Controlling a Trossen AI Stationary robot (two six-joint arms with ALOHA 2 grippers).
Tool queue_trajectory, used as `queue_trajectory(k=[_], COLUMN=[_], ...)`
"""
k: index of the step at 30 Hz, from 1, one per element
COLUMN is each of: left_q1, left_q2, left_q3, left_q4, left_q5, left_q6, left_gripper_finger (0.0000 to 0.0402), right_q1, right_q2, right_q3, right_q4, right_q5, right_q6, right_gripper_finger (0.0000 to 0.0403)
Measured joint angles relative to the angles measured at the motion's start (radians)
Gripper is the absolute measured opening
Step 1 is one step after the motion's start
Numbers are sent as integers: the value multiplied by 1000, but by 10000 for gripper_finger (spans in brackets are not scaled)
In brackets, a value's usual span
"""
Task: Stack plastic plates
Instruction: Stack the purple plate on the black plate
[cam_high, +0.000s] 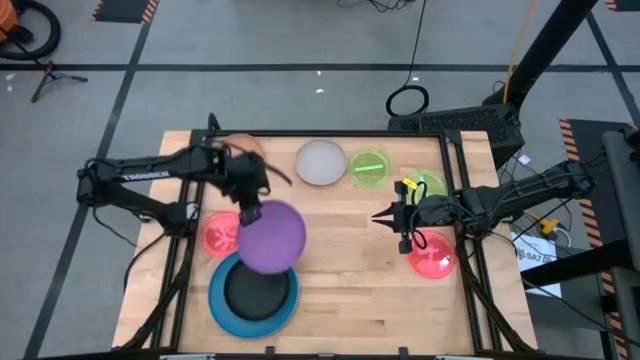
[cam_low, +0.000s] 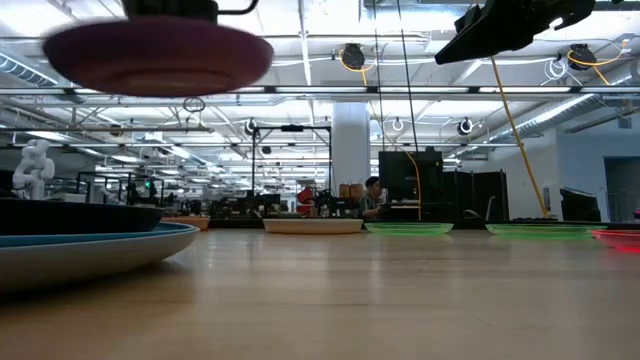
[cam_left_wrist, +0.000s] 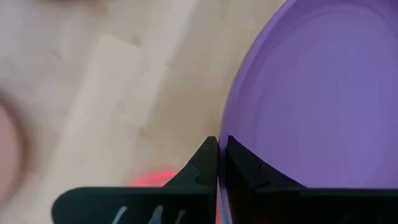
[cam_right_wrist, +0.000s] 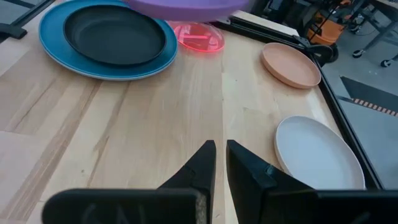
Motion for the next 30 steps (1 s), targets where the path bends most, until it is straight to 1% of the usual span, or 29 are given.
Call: queue_trajectory(k=[4,7,13,21,25,30], left_q1=[-145,-240,-358,-426,-437,-439], left_q2=[25,56,163,311,350,368], left_q3=[0,1,-3,-3,-3,-3], left_q4=[0,6,2,-11,-26,-43], left_q5=[-3,-38,-58,-46,-98,-108], left_q6=[-73,-113,-192,-188,-190,-199], left_gripper_finger=[12,12,12,21,23,26], right_q1=[0,0,0,0,0,0], right_q2=[0,0,0,0,0,0], right_q3=[0,0,0,0,0,0], right_q4=[0,0,0,0,0,0], right_q5=[0,0,-2,-3,-3,-3], right_q6=[0,1,5,5,6,12], right_gripper_finger=[31,31,31,31,31,31])
